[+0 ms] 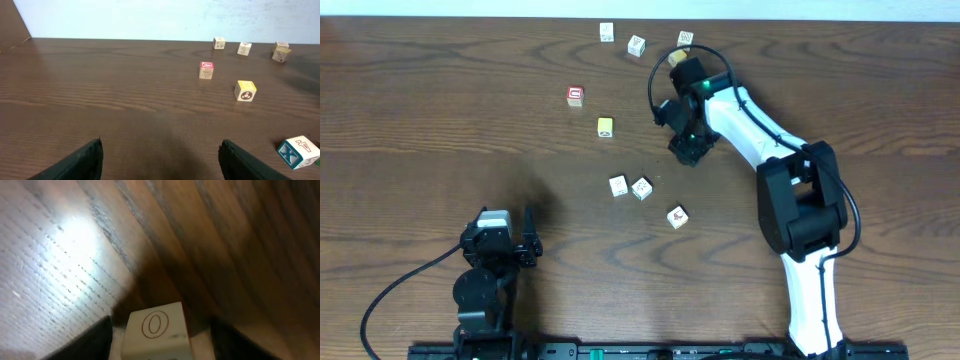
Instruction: Lift 4 blocks
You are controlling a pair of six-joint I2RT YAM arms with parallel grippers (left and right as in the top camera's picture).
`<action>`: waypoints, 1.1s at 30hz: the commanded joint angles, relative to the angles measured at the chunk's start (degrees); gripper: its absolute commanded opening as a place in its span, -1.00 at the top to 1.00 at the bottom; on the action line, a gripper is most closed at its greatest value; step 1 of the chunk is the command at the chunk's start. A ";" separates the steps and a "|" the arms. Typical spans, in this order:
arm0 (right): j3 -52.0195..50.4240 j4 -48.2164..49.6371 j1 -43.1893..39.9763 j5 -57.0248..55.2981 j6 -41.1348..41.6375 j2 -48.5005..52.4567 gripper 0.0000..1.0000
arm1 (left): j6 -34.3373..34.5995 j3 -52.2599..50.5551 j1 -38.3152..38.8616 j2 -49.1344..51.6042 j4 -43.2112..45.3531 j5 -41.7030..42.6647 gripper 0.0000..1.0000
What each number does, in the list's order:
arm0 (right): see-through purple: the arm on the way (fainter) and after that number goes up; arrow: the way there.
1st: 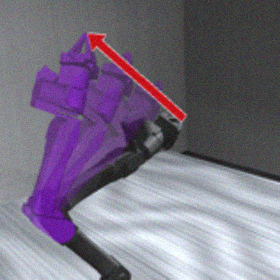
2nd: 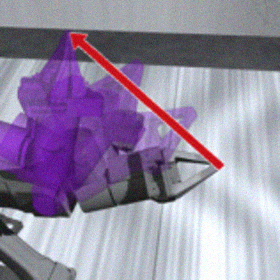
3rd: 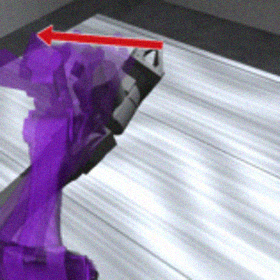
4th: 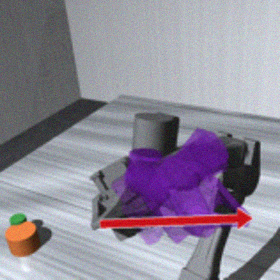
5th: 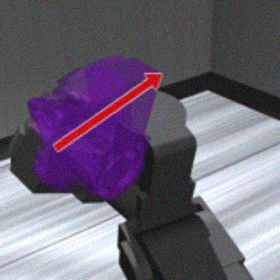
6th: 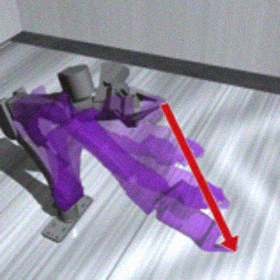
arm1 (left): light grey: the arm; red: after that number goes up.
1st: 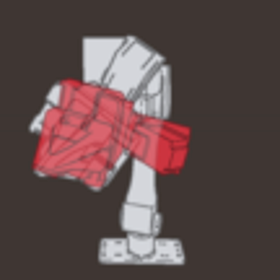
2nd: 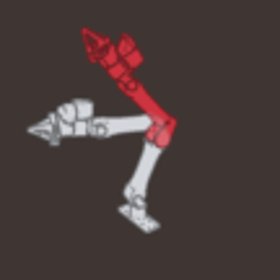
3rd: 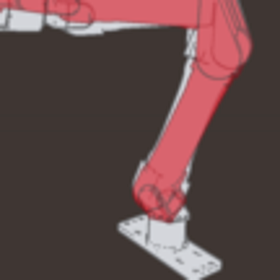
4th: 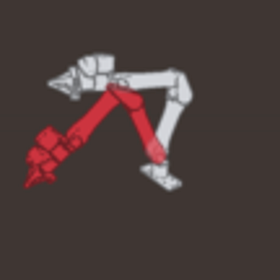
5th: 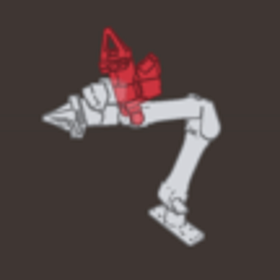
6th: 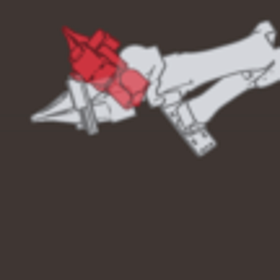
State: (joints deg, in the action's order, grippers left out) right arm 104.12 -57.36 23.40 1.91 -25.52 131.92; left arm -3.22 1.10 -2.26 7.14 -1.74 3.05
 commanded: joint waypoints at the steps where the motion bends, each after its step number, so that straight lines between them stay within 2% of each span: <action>1: 4.09 -0.83 0.33 -0.20 0.17 0.72 -0.55 | 0.07 -0.87 -0.42 -0.04 -2.27 -0.28 -0.49; 2: 5.03 -1.27 0.33 -0.17 0.20 0.72 -0.61 | 0.07 -0.87 -0.42 -0.04 -2.27 -0.28 -0.49; 4: 6.49 -2.10 0.33 -0.17 0.20 0.72 -0.56 | 0.07 -0.87 -0.42 -0.04 -2.27 -0.28 -0.48; 6: 8.07 -3.34 0.33 -0.17 0.20 0.72 -0.15 | 0.07 -0.87 -0.42 -0.04 -2.27 -0.28 -0.48; 7: 8.59 -3.80 0.33 -0.17 0.17 0.72 -0.04 | 0.07 -0.87 -0.42 -0.04 -2.27 -0.28 -0.49; 8: 8.94 -4.13 0.33 -0.17 0.20 0.72 -0.02 | 0.07 -0.87 -0.42 -0.04 -2.27 -0.28 -0.48; 12: 9.22 -5.05 0.33 -0.15 0.17 0.72 -0.41 | 0.07 -0.87 -0.42 -0.04 -2.27 -0.28 -0.48; 15: 9.22 -5.31 0.33 -0.15 0.17 0.72 -0.56 | 0.07 -0.87 -0.42 -0.04 -2.27 -0.28 -0.48; 27: 9.01 -8.68 0.20 0.11 -0.33 0.74 -0.53 | 0.07 -0.87 -0.42 -0.04 -2.25 -0.28 -0.48; 29: 9.01 -8.83 0.15 0.11 -0.33 0.74 -0.47 | 0.07 -0.87 -0.42 -0.04 -2.27 -0.28 -0.48; 31: 8.96 -8.90 0.15 0.13 -0.35 0.74 -0.30 | 0.07 -0.87 -0.42 -0.04 -2.27 -0.28 -0.48; 33: 8.50 -8.85 0.15 0.79 -0.63 0.74 -0.28 | 0.07 -0.87 -0.42 -0.04 -2.27 -0.28 -0.49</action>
State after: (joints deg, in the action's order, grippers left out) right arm 112.33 -66.19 23.38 1.74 -25.89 132.03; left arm -3.22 1.10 -2.26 7.14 -1.74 3.03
